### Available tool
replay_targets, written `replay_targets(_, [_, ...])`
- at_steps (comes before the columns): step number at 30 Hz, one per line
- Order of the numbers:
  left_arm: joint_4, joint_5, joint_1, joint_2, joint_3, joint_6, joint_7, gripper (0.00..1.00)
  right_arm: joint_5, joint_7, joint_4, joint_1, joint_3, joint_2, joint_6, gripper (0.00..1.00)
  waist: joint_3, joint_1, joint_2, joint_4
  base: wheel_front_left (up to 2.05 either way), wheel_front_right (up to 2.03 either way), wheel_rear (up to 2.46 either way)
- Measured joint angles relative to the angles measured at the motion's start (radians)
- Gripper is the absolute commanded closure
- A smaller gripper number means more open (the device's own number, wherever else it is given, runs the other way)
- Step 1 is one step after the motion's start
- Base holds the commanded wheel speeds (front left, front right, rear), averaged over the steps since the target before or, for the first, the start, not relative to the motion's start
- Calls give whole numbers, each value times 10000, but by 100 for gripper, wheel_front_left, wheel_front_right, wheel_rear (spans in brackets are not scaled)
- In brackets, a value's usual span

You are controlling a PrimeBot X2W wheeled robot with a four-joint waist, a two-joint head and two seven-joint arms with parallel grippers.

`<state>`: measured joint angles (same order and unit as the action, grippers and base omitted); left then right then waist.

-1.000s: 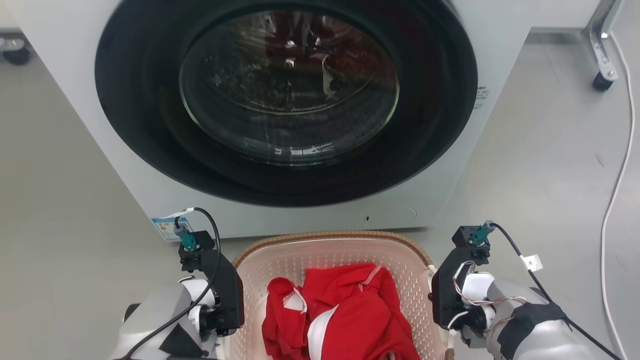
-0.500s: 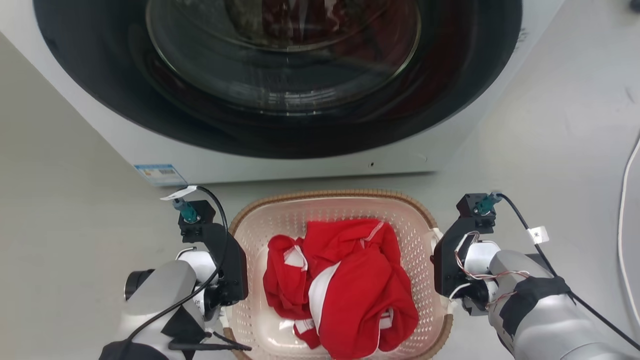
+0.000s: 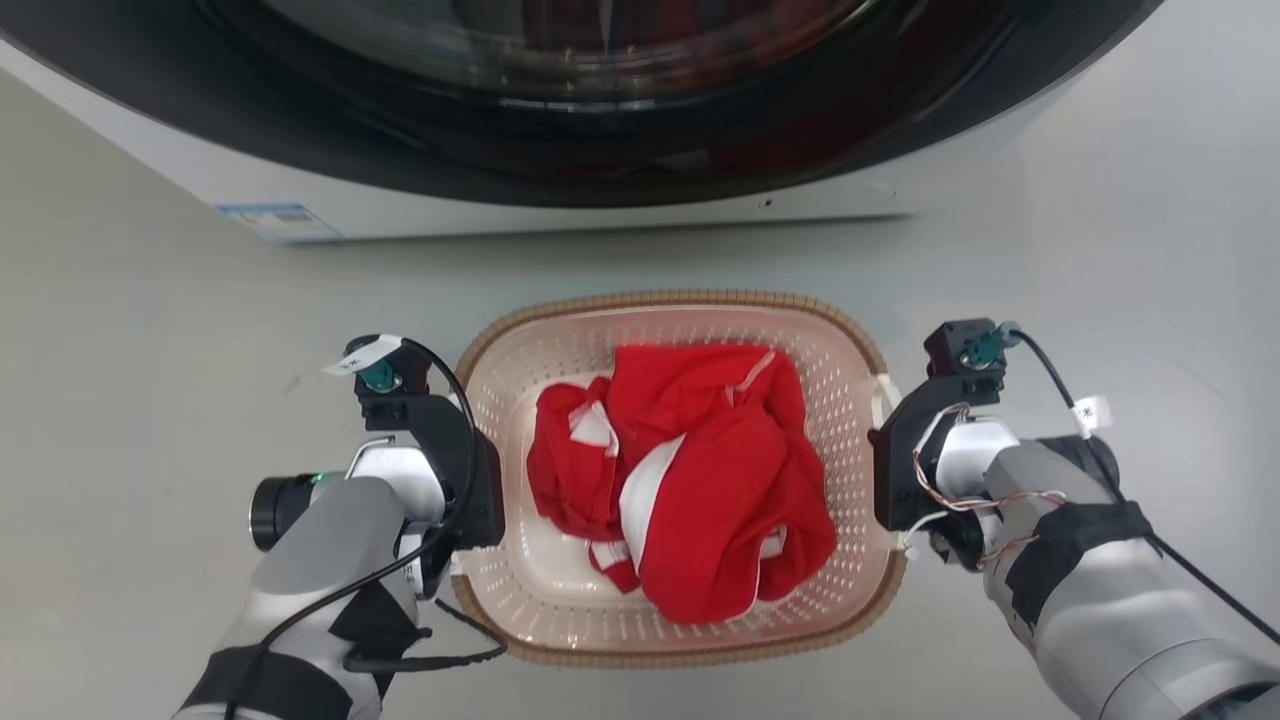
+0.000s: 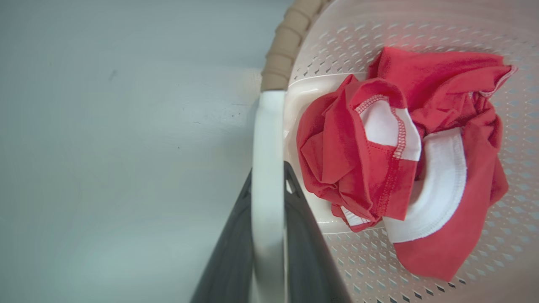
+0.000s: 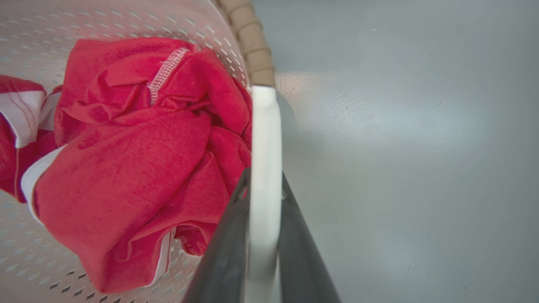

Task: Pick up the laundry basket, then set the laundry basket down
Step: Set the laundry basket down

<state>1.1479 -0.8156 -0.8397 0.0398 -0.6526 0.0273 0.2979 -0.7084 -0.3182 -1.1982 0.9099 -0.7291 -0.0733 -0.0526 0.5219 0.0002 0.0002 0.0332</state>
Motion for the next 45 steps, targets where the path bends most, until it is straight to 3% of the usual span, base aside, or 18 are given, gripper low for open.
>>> replay_targets(16, [-437, -6, -320, 54, -337, 291, -1524, 100, 316, 1312, -107, 544, -159, -69, 226, 100, 1917, 0, 0, 175, 0, 0, 0])
replay_targets(37, [-491, -460, -338, 56, -798, 401, -2391, 100, 667, 2326, -366, 715, -385, -77, 407, 100, 2441, -2, -1, 261, 0, 0, 0])
replay_targets(38, [-504, -518, -338, 59, -811, 385, -2380, 90, 671, 2368, -372, 728, -410, -77, 376, 26, 2445, -2, -1, 263, 0, 0, 0])
replay_targets(39, [-516, -602, -338, 61, -815, 385, -2382, 16, 694, 2418, -372, 736, -466, -79, 347, 0, 2449, -2, -1, 266, 0, 0, 0])
replay_targets(40, [-550, -639, -341, 59, -832, 378, -2383, 0, 744, 2462, -374, 748, -493, -79, 347, 0, 2453, -2, -1, 270, 0, 0, 0])
replay_targets(45, [-656, -723, -430, -65, -1012, 341, -2382, 0, 771, 2617, -370, 855, -566, 23, 257, 0, 2465, -2, -2, 291, 0, 0, 0])
